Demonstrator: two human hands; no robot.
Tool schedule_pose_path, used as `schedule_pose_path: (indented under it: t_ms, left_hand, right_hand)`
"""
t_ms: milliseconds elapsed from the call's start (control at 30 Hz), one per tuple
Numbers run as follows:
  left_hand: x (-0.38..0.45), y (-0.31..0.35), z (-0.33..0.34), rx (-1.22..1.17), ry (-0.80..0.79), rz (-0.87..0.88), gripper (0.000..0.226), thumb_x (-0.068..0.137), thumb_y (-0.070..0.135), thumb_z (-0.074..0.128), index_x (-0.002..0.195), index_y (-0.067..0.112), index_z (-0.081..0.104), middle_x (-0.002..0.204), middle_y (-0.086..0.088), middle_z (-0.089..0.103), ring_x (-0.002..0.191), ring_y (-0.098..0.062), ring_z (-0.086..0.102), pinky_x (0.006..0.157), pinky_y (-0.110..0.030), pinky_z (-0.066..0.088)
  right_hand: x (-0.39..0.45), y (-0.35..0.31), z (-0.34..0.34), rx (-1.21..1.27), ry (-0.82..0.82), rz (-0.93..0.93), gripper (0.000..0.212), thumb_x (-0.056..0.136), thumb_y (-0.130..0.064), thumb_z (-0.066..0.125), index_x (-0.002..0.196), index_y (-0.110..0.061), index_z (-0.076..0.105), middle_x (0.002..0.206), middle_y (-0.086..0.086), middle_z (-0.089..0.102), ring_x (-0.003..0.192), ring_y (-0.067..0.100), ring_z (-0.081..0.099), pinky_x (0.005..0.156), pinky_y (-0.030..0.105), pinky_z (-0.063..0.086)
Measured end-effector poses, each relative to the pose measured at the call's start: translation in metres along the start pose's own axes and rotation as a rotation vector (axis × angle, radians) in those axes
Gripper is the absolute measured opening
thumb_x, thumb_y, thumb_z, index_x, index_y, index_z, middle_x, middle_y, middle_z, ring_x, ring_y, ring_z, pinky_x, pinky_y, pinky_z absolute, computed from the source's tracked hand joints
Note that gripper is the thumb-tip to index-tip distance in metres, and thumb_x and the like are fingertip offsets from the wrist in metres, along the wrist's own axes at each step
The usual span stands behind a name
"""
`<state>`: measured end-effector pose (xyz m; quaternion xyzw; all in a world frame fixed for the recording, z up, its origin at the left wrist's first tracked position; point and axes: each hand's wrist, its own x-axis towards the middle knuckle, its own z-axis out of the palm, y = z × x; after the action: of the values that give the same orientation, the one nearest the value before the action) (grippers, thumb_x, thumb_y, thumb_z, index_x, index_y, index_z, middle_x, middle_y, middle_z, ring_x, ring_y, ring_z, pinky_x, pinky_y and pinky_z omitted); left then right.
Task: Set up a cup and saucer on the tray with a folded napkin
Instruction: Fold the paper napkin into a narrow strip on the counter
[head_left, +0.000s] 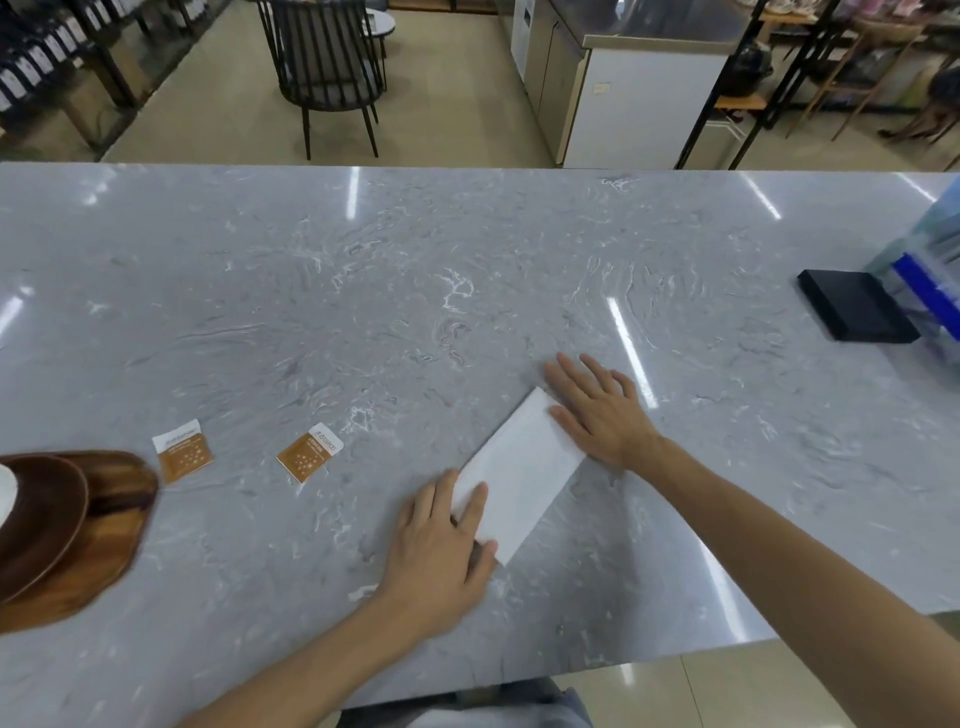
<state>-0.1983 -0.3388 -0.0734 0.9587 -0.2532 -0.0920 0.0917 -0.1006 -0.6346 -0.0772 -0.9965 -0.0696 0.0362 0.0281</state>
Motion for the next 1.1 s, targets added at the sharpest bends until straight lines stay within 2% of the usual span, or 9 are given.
schedule_pose_path:
  t_ms: [67,133,233,333,500,633,767,900,1100]
  left_hand:
    - [-0.001,0.0,-0.003,-0.021,0.018,0.031,0.064,0.094,0.052,0.035,0.148,0.02,0.047,0.147,-0.013,0.046,0.13,-0.031,0.044,0.104,-0.043,0.044]
    - [-0.002,-0.003,-0.005,-0.05,0.018,0.09,0.059,0.093,0.048,0.038,0.144,0.02,0.049,0.138,-0.009,0.049,0.124,-0.029,0.046,0.1,-0.04,0.046]
    - [-0.007,-0.014,-0.007,-0.098,0.022,0.207,0.051,0.093,0.037,0.048,0.141,0.019,0.052,0.125,-0.005,0.052,0.114,-0.025,0.051,0.096,-0.038,0.049]
    - [-0.009,-0.023,-0.011,-0.148,0.031,0.285,0.046,0.091,0.029,0.06,0.135,0.018,0.059,0.12,-0.005,0.057,0.111,-0.024,0.055,0.093,-0.037,0.052]
    - [-0.002,-0.031,-0.02,-0.21,0.085,0.368,0.032,0.084,0.023,0.075,0.115,0.021,0.074,0.11,-0.007,0.062,0.096,-0.024,0.06,0.076,-0.036,0.056]
    - [0.007,-0.033,-0.021,-0.108,0.129,0.546,0.019,0.085,0.025,0.072,0.103,0.02,0.074,0.111,-0.005,0.067,0.098,-0.024,0.063,0.075,-0.033,0.054]
    - [0.012,-0.032,-0.018,-0.102,0.141,0.61,0.02,0.086,0.024,0.069,0.105,0.02,0.072,0.107,0.001,0.068,0.095,-0.021,0.064,0.076,-0.034,0.053]
    - [0.014,-0.034,-0.014,-0.137,0.15,0.575,0.028,0.086,0.027,0.067,0.113,0.021,0.068,0.116,0.003,0.067,0.106,-0.017,0.06,0.083,-0.031,0.05]
    - [0.018,-0.029,-0.011,-0.309,0.218,0.516,0.037,0.07,0.005,0.076,0.106,0.014,0.075,0.12,0.003,0.072,0.113,-0.018,0.065,0.088,-0.033,0.055]
  right_hand:
    - [-0.018,-0.016,-0.003,0.062,0.107,0.087,0.058,0.107,-0.041,0.04,0.16,-0.019,0.031,0.169,0.005,0.025,0.153,0.031,0.026,0.119,0.05,0.027]
    - [-0.051,-0.04,-0.001,0.169,0.238,0.081,0.046,0.102,-0.03,0.056,0.144,-0.012,0.054,0.155,0.016,0.046,0.135,0.038,0.047,0.107,0.053,0.044]
    - [-0.118,-0.075,0.006,0.35,0.292,0.048,0.033,0.095,-0.036,0.064,0.122,-0.017,0.068,0.119,0.004,0.062,0.095,0.021,0.064,0.072,0.036,0.06]
    - [-0.169,-0.095,0.01,0.439,0.205,0.029,0.027,0.089,-0.041,0.071,0.111,-0.025,0.072,0.1,-0.008,0.062,0.072,0.01,0.063,0.053,0.023,0.054]
    - [-0.187,-0.104,0.019,0.353,0.305,-0.07,0.011,0.088,-0.029,0.077,0.097,-0.023,0.08,0.087,-0.006,0.072,0.07,0.014,0.068,0.05,0.026,0.054]
    - [-0.182,-0.101,0.028,0.256,0.379,-0.181,0.011,0.09,-0.024,0.077,0.098,-0.019,0.081,0.086,-0.003,0.075,0.066,0.018,0.069,0.043,0.031,0.053]
    - [-0.178,-0.095,0.025,0.22,0.421,-0.284,0.01,0.093,-0.021,0.074,0.097,-0.014,0.079,0.087,0.0,0.073,0.066,0.018,0.067,0.045,0.031,0.053]
    - [-0.168,-0.093,0.01,0.31,0.464,-0.258,0.011,0.095,-0.019,0.068,0.097,-0.011,0.076,0.089,0.002,0.07,0.066,0.015,0.065,0.047,0.028,0.053]
    - [-0.162,-0.09,-0.007,0.568,0.436,-0.126,0.01,0.095,-0.014,0.067,0.101,-0.009,0.074,0.093,0.001,0.067,0.071,0.008,0.063,0.059,0.02,0.057]
